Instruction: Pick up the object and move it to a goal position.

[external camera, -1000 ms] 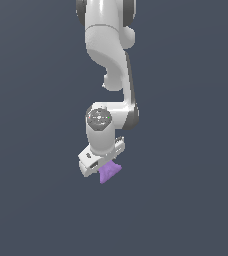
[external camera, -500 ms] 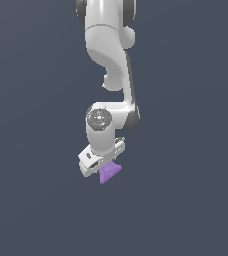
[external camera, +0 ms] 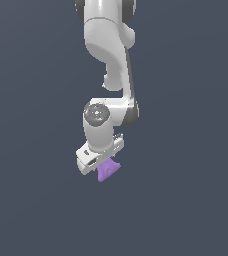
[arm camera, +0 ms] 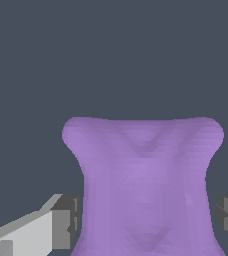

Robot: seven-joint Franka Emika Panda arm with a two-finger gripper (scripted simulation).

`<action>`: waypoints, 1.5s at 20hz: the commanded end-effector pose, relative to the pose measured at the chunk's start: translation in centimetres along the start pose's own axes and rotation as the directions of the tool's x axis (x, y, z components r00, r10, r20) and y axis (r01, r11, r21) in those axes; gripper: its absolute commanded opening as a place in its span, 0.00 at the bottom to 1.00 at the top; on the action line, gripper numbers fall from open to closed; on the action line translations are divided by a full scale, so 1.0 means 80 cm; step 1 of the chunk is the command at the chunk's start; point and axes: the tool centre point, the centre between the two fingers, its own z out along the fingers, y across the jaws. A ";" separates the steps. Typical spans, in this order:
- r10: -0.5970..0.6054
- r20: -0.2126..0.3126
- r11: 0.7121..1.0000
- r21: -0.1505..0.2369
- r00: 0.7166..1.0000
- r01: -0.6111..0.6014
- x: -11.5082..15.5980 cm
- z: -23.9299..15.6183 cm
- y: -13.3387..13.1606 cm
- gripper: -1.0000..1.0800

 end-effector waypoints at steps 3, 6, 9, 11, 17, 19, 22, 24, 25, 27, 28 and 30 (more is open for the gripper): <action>0.001 0.002 1.000 0.001 1.000 -0.001 -0.011 -0.033 0.006 0.00; 0.003 0.005 1.000 0.003 1.000 -0.003 -0.021 -0.065 0.012 0.00; 0.004 0.008 1.000 0.005 1.000 -0.004 -0.034 -0.103 0.019 0.00; 0.005 0.011 1.000 0.007 1.000 -0.005 -0.043 -0.131 0.025 0.00; 0.007 0.018 1.000 0.013 1.000 -0.008 -0.068 -0.213 0.041 0.00; 0.008 0.020 1.000 0.014 1.000 -0.008 -0.075 -0.238 0.046 0.00; 0.009 0.023 1.000 0.016 1.000 -0.010 -0.084 -0.270 0.054 0.00; 0.010 0.024 1.000 0.017 1.000 -0.010 -0.088 -0.287 0.058 0.00; 0.010 0.025 1.000 0.017 1.000 -0.011 -0.090 -0.294 0.060 0.00; 0.011 0.027 1.000 0.018 1.000 -0.011 -0.093 -0.307 0.063 0.00; 0.011 0.027 1.000 0.018 1.000 -0.012 -0.095 -0.312 0.064 0.00; 0.011 0.028 1.000 0.018 1.000 -0.012 -0.097 -0.320 0.067 0.00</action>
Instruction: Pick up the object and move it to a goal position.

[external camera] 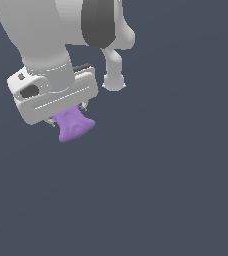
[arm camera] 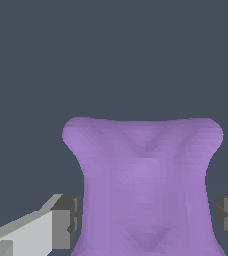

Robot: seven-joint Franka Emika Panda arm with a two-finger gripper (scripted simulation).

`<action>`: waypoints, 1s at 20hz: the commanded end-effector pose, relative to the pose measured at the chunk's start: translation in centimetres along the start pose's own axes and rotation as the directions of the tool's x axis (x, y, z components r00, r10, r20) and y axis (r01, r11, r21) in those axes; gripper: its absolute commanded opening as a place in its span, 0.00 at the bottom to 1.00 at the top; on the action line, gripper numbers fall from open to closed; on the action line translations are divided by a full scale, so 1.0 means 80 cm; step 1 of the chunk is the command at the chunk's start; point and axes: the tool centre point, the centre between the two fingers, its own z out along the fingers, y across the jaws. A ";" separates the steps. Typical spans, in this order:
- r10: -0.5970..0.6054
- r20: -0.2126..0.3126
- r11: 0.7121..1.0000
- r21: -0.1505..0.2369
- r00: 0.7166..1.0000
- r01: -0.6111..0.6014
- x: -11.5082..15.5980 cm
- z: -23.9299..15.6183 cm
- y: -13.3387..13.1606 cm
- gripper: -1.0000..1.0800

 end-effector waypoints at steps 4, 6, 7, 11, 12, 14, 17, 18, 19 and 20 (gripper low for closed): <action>0.000 0.002 1.000 0.002 1.000 0.000 -0.004 -0.014 0.004 0.00; 0.001 0.002 1.000 0.001 1.000 -0.001 -0.004 -0.013 0.003 0.00; 0.001 0.002 1.000 0.001 1.000 -0.001 -0.004 -0.013 0.003 0.00; 0.001 0.002 1.000 0.001 1.000 -0.001 -0.001 -0.020 0.004 0.00; 0.001 0.002 1.000 0.001 1.000 -0.001 0.001 -0.023 0.004 0.00; 0.001 0.002 1.000 0.001 1.000 -0.001 0.004 -0.030 0.004 0.00; 0.001 0.002 1.000 0.001 1.000 -0.001 0.010 -0.043 0.004 0.00; 0.001 0.002 1.000 0.001 1.000 -0.001 0.011 -0.047 0.004 0.00; 0.001 0.002 1.000 0.001 1.000 -0.001 0.013 -0.049 0.004 0.00; 0.001 0.002 1.000 0.001 1.000 -0.001 0.014 -0.052 0.004 0.00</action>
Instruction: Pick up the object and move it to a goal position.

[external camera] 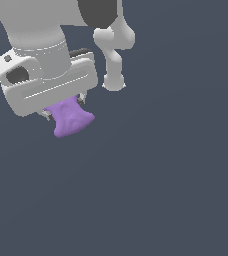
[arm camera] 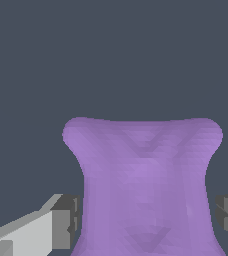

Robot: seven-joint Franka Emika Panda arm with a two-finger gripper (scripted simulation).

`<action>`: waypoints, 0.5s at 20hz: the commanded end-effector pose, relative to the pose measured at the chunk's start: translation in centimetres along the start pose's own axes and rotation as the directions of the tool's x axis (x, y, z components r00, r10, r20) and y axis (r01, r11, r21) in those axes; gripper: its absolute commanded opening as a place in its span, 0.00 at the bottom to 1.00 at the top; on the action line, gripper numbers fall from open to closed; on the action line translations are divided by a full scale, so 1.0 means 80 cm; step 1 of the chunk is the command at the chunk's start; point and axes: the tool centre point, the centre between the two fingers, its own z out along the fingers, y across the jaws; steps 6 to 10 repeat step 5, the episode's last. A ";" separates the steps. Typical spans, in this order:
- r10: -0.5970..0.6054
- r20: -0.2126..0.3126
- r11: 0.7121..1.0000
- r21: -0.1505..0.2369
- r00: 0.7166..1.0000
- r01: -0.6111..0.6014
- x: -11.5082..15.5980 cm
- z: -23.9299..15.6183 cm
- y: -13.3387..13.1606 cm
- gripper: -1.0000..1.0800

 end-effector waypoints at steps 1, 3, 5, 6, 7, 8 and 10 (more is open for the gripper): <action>0.000 0.000 1.000 0.000 1.000 0.000 0.003 -0.006 0.000 0.00; 0.000 0.000 1.000 0.000 1.000 0.000 0.004 -0.009 0.001 0.00; 0.000 0.000 1.000 0.000 1.000 0.000 0.005 -0.009 0.001 0.00; 0.000 0.000 1.000 0.000 1.000 0.000 0.005 -0.009 0.001 0.00; 0.000 0.000 1.000 0.000 1.000 0.000 0.005 -0.009 0.001 0.00; 0.000 0.000 1.000 0.000 1.000 0.000 0.005 -0.009 0.001 0.00; 0.000 0.000 1.000 0.000 1.000 0.000 0.005 -0.009 0.001 0.00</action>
